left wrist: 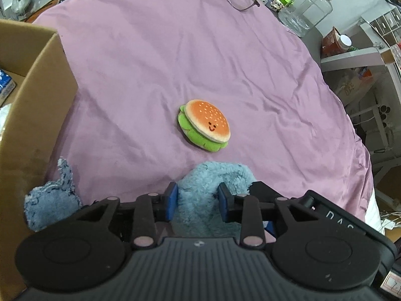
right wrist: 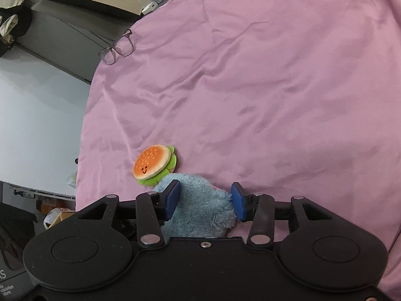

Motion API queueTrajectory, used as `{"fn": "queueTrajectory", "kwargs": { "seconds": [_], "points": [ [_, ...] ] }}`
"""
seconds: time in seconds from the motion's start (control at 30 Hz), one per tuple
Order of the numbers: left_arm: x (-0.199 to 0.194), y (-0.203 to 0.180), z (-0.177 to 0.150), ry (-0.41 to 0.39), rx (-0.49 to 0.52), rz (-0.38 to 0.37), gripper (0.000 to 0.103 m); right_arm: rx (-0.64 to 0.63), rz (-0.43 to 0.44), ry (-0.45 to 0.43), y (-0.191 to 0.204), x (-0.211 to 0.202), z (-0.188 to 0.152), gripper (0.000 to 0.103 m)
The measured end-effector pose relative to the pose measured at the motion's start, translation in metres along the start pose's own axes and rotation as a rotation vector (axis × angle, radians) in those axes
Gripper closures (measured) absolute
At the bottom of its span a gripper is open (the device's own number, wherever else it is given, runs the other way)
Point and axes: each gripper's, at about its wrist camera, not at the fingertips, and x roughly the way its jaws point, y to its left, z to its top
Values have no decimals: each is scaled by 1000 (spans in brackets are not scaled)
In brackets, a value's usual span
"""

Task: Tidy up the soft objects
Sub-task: 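Lift the grey plush ball with the right gripper and carry it over the box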

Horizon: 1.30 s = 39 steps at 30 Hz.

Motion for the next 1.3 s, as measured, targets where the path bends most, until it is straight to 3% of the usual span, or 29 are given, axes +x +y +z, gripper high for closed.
{"fn": "queueTrajectory", "kwargs": {
  "seconds": [0.4, 1.3],
  "points": [
    [6, 1, 1, 5, -31, -25, 75, 8, -21, -40, 3, -2, -3, 68],
    [-36, -21, -11, -10, -2, -62, 76, 26, 10, -95, 6, -50, -7, 69]
  ]
}}
